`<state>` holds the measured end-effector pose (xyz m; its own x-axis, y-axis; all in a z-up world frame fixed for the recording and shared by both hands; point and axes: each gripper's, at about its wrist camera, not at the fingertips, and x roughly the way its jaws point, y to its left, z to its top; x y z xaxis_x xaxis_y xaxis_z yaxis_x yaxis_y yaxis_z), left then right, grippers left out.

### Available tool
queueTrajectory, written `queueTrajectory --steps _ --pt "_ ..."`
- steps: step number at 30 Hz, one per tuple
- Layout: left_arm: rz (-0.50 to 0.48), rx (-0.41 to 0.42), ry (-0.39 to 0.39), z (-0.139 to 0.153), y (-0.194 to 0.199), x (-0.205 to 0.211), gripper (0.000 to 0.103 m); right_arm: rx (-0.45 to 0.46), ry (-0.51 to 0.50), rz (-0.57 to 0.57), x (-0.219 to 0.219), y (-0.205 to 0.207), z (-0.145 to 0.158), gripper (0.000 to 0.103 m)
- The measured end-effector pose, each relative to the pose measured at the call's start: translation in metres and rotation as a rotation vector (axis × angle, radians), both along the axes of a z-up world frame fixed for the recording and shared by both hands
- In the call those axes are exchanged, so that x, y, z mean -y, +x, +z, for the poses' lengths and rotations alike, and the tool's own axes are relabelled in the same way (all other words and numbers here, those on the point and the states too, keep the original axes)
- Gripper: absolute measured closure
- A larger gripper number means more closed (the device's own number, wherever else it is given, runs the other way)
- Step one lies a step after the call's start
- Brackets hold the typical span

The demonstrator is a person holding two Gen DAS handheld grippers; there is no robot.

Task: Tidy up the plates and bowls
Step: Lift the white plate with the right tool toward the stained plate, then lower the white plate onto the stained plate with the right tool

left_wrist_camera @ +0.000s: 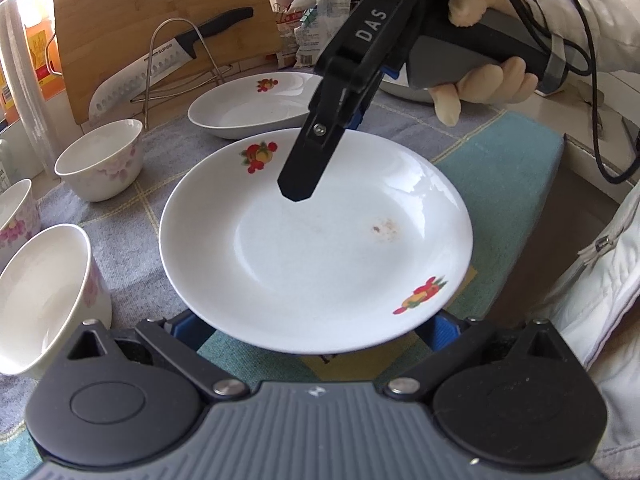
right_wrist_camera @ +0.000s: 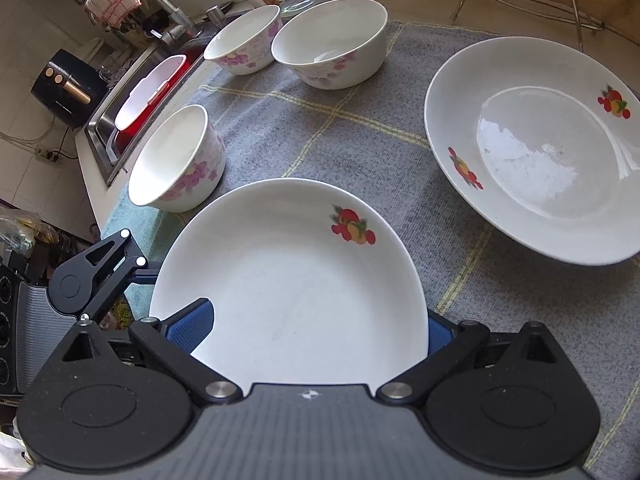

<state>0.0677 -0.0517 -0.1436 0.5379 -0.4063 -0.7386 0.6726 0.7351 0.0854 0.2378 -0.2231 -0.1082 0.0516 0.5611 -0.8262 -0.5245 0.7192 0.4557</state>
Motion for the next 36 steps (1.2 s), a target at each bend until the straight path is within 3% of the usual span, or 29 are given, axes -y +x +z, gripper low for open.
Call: queueTrajectory --steps 18,36 --pt "-0.045 0.004 0.0 0.013 0.012 0.045 0.001 0.03 0.027 -0.035 0.055 0.001 0.019 0.0" --pt "-0.17 0.01 -0.015 0.025 0.037 0.132 0.001 0.061 0.021 -0.168 0.155 0.003 0.029 0.0"
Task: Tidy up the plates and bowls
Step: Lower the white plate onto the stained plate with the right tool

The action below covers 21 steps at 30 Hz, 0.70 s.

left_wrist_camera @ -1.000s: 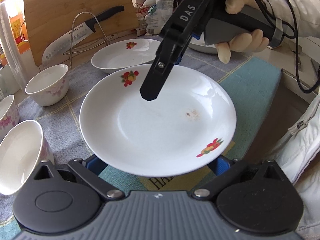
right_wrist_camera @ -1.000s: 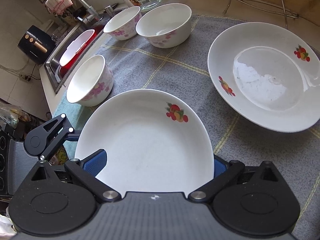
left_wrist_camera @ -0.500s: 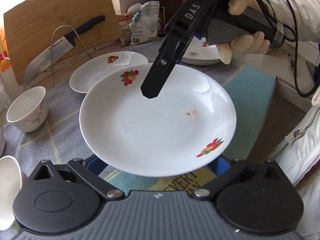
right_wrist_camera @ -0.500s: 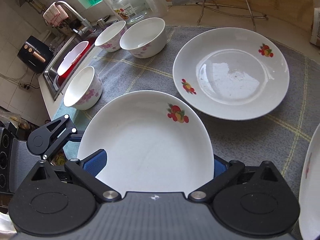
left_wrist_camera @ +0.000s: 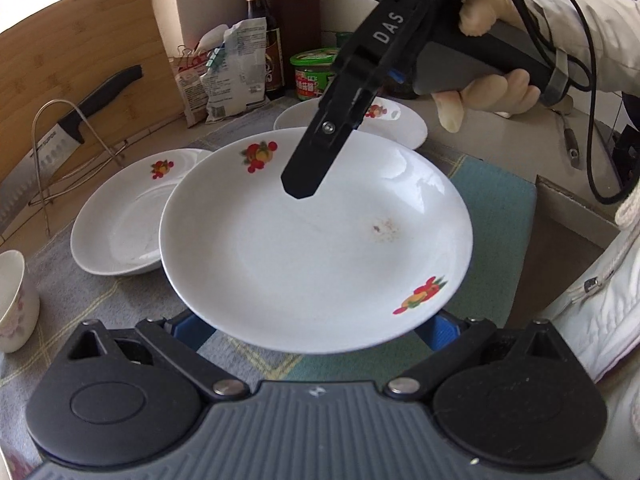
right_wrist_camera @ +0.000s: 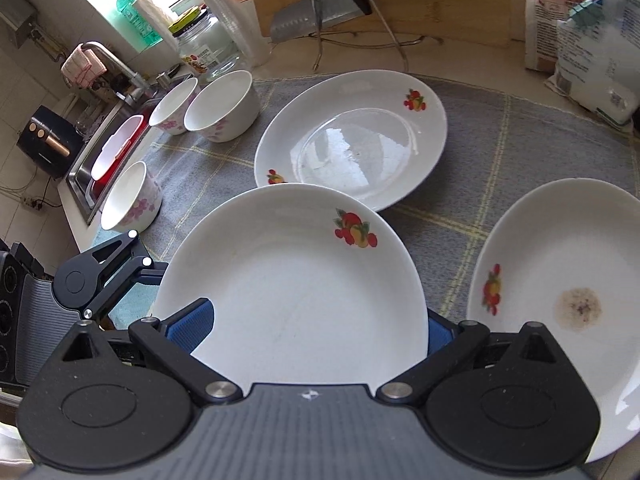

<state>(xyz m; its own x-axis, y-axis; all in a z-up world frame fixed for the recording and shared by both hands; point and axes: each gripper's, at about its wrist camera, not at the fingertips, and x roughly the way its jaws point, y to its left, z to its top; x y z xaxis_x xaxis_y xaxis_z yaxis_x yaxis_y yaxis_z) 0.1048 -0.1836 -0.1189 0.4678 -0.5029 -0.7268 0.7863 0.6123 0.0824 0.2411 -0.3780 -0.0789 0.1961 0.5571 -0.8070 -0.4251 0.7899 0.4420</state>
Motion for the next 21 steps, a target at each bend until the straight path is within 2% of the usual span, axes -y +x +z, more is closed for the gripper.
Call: queueTrajectory --steps 21 --pt "-0.109 -0.013 -0.018 -0.001 0.05 0.087 0.001 0.042 -0.015 -0.131 0.101 0.017 0.004 0.0"
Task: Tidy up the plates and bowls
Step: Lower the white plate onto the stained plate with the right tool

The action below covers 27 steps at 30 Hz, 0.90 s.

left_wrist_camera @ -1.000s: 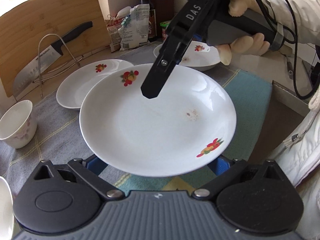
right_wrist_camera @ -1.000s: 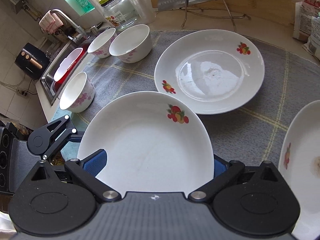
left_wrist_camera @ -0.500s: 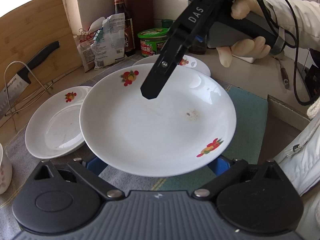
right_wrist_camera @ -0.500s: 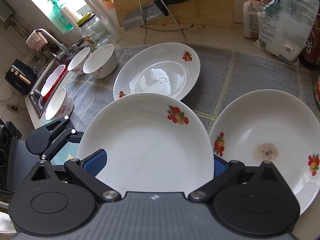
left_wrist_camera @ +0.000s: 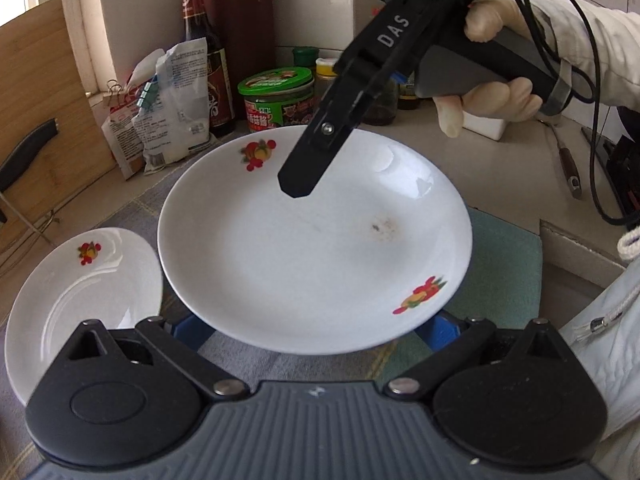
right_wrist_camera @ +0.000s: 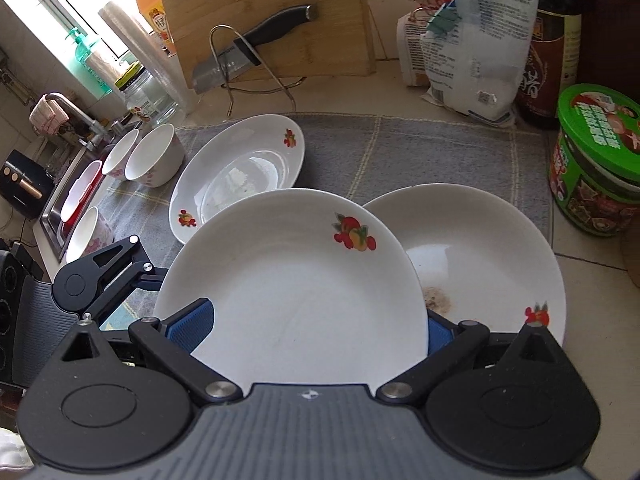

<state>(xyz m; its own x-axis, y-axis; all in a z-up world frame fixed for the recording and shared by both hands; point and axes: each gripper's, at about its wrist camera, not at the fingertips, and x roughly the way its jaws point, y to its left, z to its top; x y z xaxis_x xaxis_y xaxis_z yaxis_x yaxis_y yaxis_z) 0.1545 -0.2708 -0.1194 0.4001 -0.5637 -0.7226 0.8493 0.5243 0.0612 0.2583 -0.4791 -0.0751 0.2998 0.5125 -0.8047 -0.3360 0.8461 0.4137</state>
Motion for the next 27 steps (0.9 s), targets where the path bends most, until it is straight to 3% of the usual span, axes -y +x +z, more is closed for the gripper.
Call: queueTrajectory --steps 20,27 --pt "0.013 -0.069 -0.002 -0.013 0.034 0.046 0.001 -0.006 0.008 -0.066 0.047 0.027 -0.021 0.0" --pt "0.023 -0.073 0.055 -0.015 0.039 0.059 0.001 -0.016 0.003 -0.083 0.052 0.033 -0.029 0.0"
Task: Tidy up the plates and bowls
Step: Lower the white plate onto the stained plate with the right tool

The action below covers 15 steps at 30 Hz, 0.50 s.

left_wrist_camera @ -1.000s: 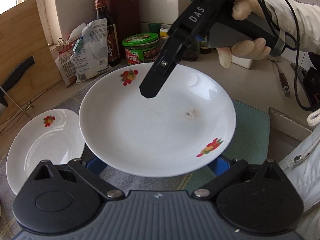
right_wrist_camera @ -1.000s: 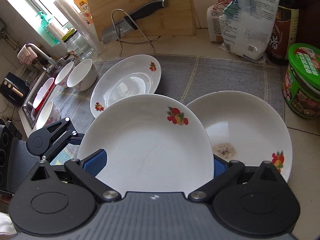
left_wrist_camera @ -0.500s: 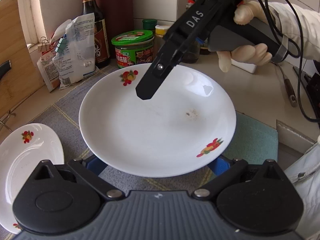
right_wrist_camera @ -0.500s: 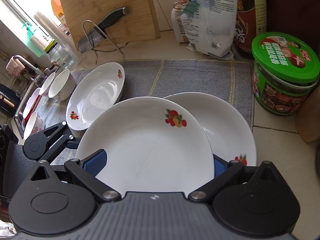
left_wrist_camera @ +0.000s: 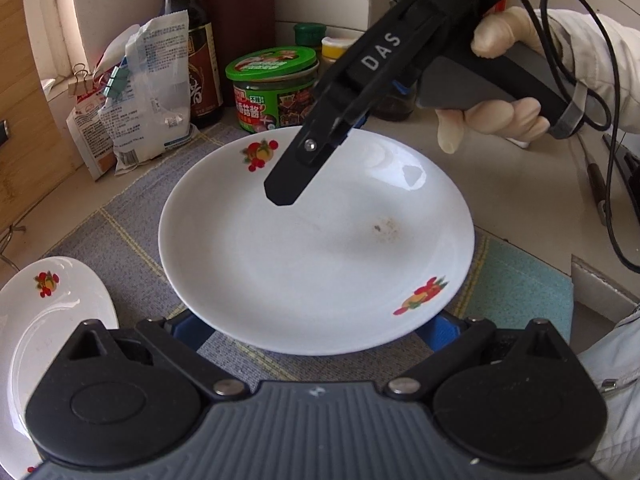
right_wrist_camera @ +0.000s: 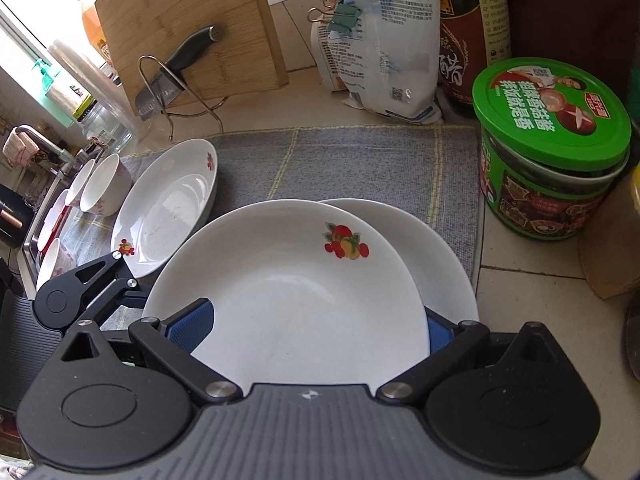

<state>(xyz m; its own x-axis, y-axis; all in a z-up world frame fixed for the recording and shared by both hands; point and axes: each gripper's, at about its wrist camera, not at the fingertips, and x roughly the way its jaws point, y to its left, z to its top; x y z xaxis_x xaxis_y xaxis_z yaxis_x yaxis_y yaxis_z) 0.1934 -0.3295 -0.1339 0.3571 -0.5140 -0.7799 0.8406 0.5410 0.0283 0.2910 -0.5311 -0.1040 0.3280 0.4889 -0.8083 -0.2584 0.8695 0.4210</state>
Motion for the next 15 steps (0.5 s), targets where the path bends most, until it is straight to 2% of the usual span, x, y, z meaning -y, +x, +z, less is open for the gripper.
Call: queueTrajectory --steps 15 --pt "0.005 -0.017 0.029 -0.0005 0.0076 0.0019 0.001 -0.015 -0.012 -0.017 0.0052 -0.0002 -0.0046 0.0"
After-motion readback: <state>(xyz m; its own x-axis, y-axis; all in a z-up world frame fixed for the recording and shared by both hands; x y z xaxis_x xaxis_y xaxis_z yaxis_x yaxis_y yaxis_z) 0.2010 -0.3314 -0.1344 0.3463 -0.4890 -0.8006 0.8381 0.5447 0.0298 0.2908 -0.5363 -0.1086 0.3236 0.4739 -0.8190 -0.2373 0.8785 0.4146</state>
